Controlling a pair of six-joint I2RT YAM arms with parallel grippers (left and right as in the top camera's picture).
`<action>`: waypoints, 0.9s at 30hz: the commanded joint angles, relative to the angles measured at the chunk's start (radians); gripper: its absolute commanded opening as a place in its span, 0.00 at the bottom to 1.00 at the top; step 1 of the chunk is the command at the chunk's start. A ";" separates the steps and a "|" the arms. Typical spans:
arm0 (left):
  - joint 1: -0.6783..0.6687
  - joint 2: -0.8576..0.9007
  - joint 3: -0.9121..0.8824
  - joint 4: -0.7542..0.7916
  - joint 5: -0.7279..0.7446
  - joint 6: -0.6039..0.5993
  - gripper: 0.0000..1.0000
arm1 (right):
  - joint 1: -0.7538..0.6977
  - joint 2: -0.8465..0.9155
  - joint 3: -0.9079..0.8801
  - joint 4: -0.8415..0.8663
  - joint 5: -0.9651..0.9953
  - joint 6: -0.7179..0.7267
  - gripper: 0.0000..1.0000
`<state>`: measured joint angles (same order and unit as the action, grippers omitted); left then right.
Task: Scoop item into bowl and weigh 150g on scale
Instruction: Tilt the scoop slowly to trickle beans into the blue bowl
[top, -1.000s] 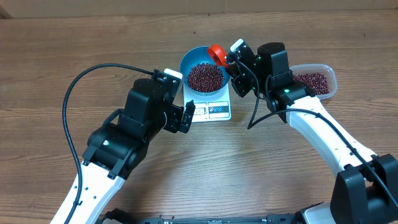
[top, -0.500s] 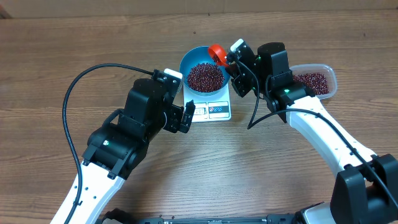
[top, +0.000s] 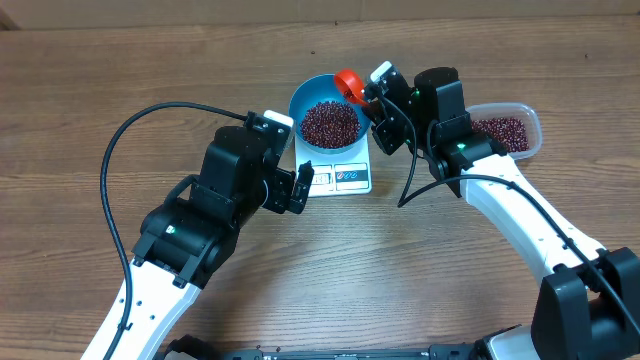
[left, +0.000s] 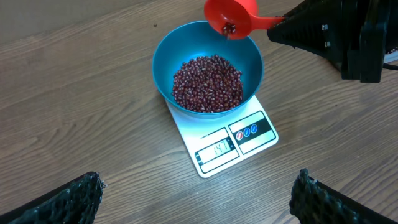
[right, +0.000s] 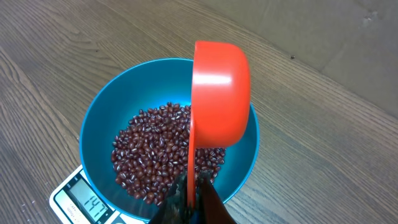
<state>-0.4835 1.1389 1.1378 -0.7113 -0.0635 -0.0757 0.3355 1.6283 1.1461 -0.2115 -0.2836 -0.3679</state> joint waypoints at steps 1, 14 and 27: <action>0.005 0.000 0.002 0.001 0.009 -0.007 1.00 | 0.003 0.005 0.025 0.005 0.003 -0.007 0.04; 0.005 0.000 0.002 0.001 0.009 -0.007 0.99 | 0.003 0.005 0.025 0.005 0.003 -0.007 0.04; 0.005 0.000 0.002 0.001 0.009 -0.007 0.99 | 0.003 0.005 0.025 -0.003 0.002 -0.104 0.04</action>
<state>-0.4835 1.1389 1.1378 -0.7116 -0.0635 -0.0757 0.3355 1.6283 1.1461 -0.2138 -0.2836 -0.4000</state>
